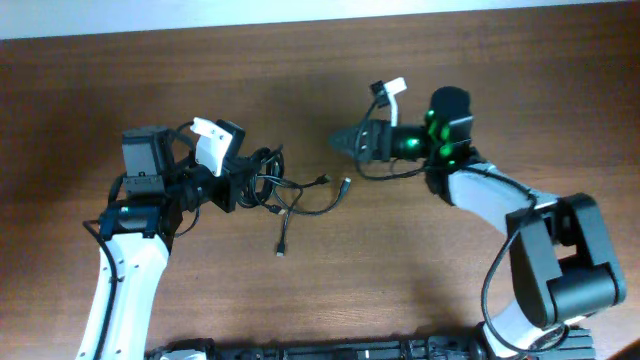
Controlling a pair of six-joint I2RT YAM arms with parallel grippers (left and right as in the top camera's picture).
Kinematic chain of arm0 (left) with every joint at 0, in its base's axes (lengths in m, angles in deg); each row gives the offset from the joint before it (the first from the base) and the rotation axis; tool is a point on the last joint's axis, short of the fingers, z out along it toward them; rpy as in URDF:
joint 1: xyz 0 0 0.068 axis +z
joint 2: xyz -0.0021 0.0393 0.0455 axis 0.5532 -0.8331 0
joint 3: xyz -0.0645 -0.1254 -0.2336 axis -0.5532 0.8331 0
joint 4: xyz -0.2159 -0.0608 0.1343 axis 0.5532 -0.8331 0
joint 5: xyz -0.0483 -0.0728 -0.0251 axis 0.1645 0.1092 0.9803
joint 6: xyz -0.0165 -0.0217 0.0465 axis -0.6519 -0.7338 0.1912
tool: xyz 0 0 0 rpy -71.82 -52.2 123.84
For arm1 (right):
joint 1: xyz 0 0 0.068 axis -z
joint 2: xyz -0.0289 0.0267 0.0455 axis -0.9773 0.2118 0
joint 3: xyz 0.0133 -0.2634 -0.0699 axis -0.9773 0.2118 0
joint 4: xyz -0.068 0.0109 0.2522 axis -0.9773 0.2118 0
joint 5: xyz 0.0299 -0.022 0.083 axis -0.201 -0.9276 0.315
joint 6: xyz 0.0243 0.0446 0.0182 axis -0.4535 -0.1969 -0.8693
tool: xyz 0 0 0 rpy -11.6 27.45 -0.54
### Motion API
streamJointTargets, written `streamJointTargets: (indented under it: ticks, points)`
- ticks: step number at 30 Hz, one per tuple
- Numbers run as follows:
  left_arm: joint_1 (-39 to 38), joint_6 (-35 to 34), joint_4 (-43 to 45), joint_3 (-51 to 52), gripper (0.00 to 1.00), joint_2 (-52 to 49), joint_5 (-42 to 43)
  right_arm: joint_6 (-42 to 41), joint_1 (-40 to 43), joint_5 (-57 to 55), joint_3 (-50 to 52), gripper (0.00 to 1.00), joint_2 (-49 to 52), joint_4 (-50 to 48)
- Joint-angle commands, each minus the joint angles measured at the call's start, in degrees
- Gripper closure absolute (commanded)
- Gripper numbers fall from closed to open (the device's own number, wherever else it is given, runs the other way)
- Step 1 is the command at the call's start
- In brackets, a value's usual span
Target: Untangle cables
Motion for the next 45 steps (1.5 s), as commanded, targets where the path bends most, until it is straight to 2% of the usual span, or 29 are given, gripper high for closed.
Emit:
streamJointTargets:
  ticks: [1, 2, 3, 6, 8, 11, 14, 19, 20, 22, 23, 24, 28, 32, 35, 39, 45]
  points:
    - [-0.24, -7.39, 0.9, -0.15, 1.0, 0.55, -1.51, 0.02, -2.19, 0.83, -0.24, 0.01, -0.37, -4.48]
    - [-0.24, -11.3, 1.27, -0.15, 1.0, 0.55, -3.69, 1.49, -2.25, -0.74, -0.24, 0.01, -0.37, -4.48]
    - [-0.24, -19.91, 1.49, -0.15, 1.0, 0.55, -9.22, 3.72, -2.23, -3.5, -0.22, 0.01, -0.37, -3.43]
    - [-0.24, -47.93, 1.22, -0.15, 1.0, 0.5, -23.39, 1.31, -2.27, -12.02, -0.22, 0.01, -0.37, 0.07]
    - [-0.24, -67.93, 1.2, -0.15, 1.0, 0.46, -26.97, 0.59, -2.27, -12.15, -0.22, 0.01, -0.37, 1.95]
    - [-0.35, -83.95, 0.09, -0.15, 1.0, 0.33, -26.93, 0.59, -2.27, -8.81, -0.22, 0.01, -0.37, 3.23]
    - [-0.35, -92.15, -1.62, -0.15, 1.0, 0.33, -26.91, 0.61, -2.32, -1.99, -0.22, 0.01, -0.37, 2.56]
    - [-0.35, -95.1, -1.62, -0.15, 1.0, 0.33, -26.91, 0.7, -5.88, -0.13, -0.22, 0.02, -0.37, 2.62]
    - [-0.35, -95.08, -1.64, -0.15, 1.0, 0.33, -26.88, 2.75, -7.19, -0.37, -0.22, 0.02, -0.37, 2.62]
    - [-0.35, -95.08, -2.45, -0.15, 1.0, 0.33, -26.88, 12.7, -9.88, -0.61, -0.22, 0.02, -0.37, 2.99]
    - [-0.35, -95.06, -2.95, -0.15, 1.0, 0.33, -26.82, 22.64, -12.11, -3.17, -0.22, 0.02, -0.37, 5.57]
    - [-0.35, -95.06, -3.37, -0.15, 1.0, 0.33, -26.51, 26.8, -13.7, -7.43, -0.22, 0.02, -0.37, 7.78]
    - [-0.33, -92.19, -5.55, -0.15, 1.0, 0.33, -25.83, 33.11, -17.4, -22.58, -0.22, 0.02, -0.37, 9.25]
    - [-0.35, -85.22, -6.78, -0.15, 1.0, 0.33, -25.81, 42.21, -19.63, -28.35, -0.22, 0.01, -0.37, 9.64]
    - [-0.35, -85.02, -7.89, -0.15, 1.0, 0.33, -25.79, 49.62, -21.88, -37.66, -0.22, 0.02, -0.37, 11.65]
    - [-1.53, -85.05, -7.82, -0.15, 1.0, 0.33, -26.47, 59.43, -27.56, -44.0, -0.22, 0.02, -0.37, 13.27]
    - [-1.53, -84.85, -8.28, -0.15, 1.0, 0.33, -26.25, 63.87, -32.65, -50.14, -0.22, 0.02, -0.37, 17.66]
